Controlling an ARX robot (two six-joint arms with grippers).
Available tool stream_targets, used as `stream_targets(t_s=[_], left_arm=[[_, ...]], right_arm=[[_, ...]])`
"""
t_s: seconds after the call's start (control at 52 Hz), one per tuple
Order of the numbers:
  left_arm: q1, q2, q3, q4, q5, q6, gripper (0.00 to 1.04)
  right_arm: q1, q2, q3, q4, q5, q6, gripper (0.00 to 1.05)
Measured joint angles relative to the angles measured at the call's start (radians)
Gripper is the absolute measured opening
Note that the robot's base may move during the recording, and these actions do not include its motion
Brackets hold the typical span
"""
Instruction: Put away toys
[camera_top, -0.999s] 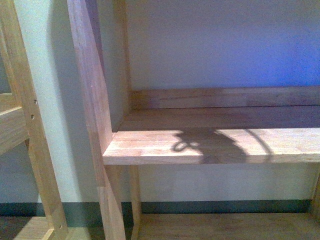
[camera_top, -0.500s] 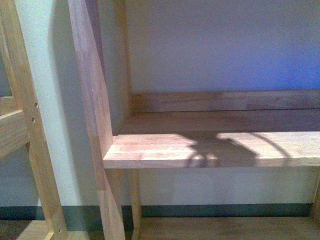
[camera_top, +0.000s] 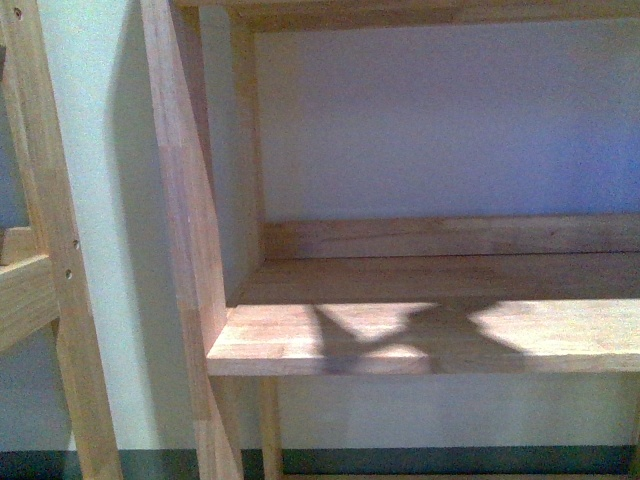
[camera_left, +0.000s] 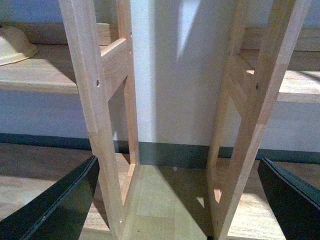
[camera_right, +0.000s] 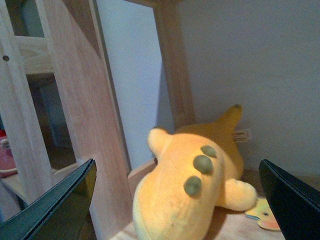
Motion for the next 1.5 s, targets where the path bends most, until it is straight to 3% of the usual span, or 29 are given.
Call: stream_targets(t_s=[0.135, 0.557, 0.769, 0.865, 0.942, 1.019, 1.326, 1.461, 1.499], left_arm=[[0.000, 0.000, 0.000, 0.000, 0.000, 0.000, 0.98], [0.000, 0.000, 0.000, 0.000, 0.000, 0.000, 0.98], [0.000, 0.000, 0.000, 0.000, 0.000, 0.000, 0.98], [0.000, 0.000, 0.000, 0.000, 0.000, 0.000, 0.98], [0.000, 0.000, 0.000, 0.000, 0.000, 0.000, 0.98], [0.000, 0.000, 0.000, 0.000, 0.000, 0.000, 0.98], [0.000, 0.000, 0.000, 0.000, 0.000, 0.000, 0.98], [0.000, 0.000, 0.000, 0.000, 0.000, 0.000, 0.98], [0.000, 0.000, 0.000, 0.000, 0.000, 0.000, 0.98]], right_arm=[[-0.066, -0.173, -0.198, 0.035, -0.005, -0.032, 0.98], [-0.395, -0.684, -0.824, 0.068, -0.124, -0.063, 0.98], [-0.410, -0.872, -1.056, 0.044, -0.080, -0.122, 0.98], [-0.362, -0.946, -1.139, 0.037, 0.011, -0.173, 0.98], [-0.254, -0.980, -1.150, -0.138, 0.190, -0.231, 0.87], [-0.209, -1.012, -1.204, -0.225, 0.261, -0.257, 0.77], [-0.192, -1.123, -1.409, -0.169, 0.285, -0.295, 0.32], [-0.192, -1.169, -1.498, -0.140, 0.285, -0.297, 0.05], [-0.192, -1.183, -1.519, -0.131, 0.285, -0.300, 0.04]])
